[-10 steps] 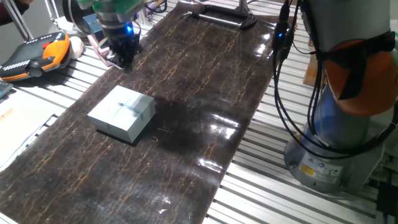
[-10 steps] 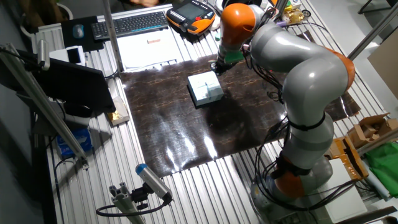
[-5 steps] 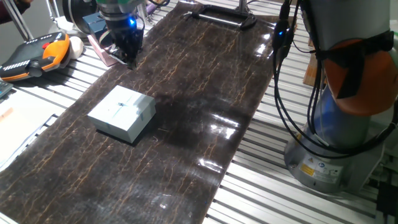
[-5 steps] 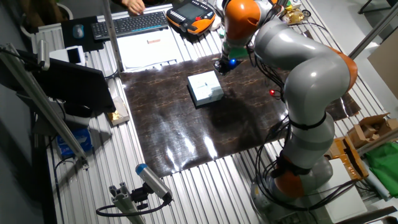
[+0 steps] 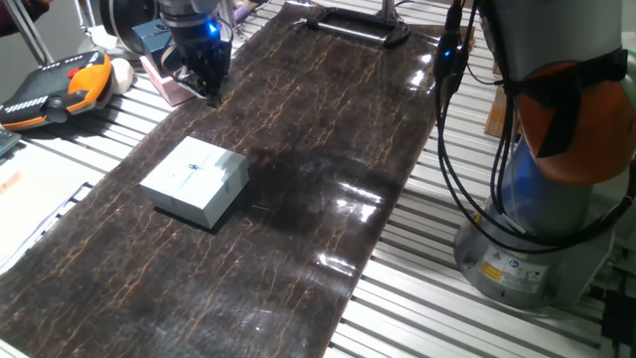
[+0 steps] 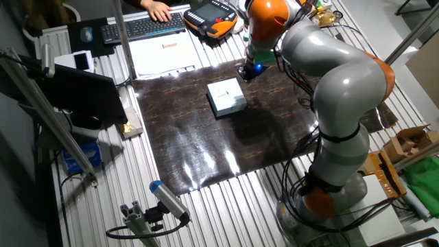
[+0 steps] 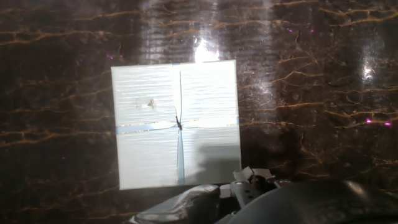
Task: Cover the box
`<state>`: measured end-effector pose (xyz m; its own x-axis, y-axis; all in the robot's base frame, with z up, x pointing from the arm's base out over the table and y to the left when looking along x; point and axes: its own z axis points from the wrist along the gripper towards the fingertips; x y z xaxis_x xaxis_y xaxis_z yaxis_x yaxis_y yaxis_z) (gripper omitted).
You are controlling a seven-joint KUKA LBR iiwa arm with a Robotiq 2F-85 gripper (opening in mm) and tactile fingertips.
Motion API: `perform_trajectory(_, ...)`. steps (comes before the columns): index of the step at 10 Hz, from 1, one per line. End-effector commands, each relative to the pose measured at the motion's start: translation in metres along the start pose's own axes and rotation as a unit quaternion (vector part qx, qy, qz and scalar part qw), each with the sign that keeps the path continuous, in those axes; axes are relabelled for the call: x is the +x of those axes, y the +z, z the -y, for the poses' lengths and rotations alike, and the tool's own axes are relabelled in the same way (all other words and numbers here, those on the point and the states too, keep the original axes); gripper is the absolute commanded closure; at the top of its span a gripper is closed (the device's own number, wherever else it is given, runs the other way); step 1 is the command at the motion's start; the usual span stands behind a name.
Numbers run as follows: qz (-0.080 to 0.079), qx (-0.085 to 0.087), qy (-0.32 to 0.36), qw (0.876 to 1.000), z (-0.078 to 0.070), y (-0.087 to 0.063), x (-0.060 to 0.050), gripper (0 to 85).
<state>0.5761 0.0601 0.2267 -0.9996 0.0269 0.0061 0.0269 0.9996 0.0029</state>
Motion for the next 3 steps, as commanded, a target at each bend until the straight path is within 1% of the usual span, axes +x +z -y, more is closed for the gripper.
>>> perform_trajectory(1,0.000,0.000,-0.001,1.000,0.0004,0.0000,0.0000,84.3)
perform_trajectory(3,-0.002,-0.001,-0.001,1.000,0.0007,-0.0002,0.0005,84.3)
